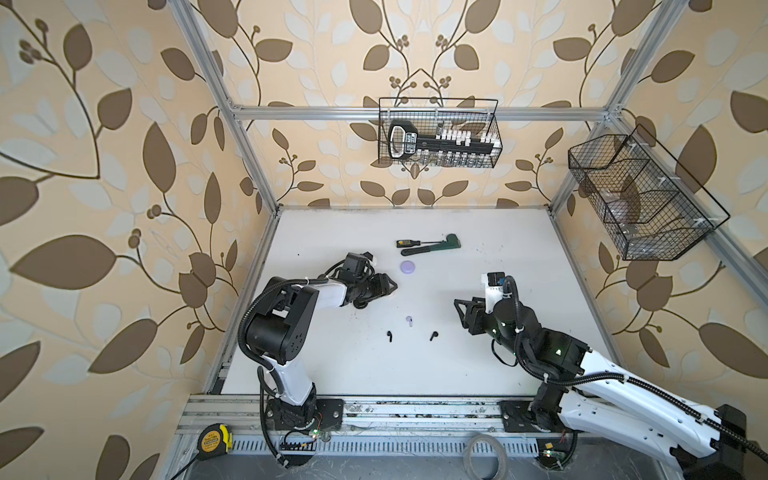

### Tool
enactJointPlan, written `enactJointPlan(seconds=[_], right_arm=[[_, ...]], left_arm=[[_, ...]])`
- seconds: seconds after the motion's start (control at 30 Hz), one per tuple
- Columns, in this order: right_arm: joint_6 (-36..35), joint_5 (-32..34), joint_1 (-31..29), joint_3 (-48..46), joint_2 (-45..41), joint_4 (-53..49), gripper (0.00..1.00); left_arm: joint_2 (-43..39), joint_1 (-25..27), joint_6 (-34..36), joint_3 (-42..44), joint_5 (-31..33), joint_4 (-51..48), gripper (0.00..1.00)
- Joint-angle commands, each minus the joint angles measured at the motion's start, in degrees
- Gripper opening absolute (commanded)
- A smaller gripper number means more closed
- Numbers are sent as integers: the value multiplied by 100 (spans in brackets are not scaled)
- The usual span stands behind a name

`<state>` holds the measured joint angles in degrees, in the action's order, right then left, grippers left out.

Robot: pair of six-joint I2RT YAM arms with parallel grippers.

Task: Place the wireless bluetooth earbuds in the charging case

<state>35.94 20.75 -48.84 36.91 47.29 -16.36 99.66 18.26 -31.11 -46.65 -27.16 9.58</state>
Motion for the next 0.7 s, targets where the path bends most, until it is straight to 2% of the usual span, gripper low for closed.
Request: enactJointPlan(seconds=[0.0, 0.1, 0.33, 0.43, 0.67], right_arm=[[-220, -148, 82, 492, 360, -350, 62], [-286, -80, 128, 862, 828, -459, 63], [-551, -131, 173, 2083, 2345, -678, 64], [-728, 15, 216, 2772, 3218, -860, 67], [-1234, 114, 368, 4849, 5501, -1760, 67]], left_arm=[[-384, -68, 167, 228, 175, -32, 72], [-569, -68, 166, 419, 99, 256, 82], [-1451, -68, 387, 882, 519, 416, 94], [-2270, -68, 520, 1266, 1038, 413, 95], [-4481, -68, 388, 2484, 2865, 739, 98]])
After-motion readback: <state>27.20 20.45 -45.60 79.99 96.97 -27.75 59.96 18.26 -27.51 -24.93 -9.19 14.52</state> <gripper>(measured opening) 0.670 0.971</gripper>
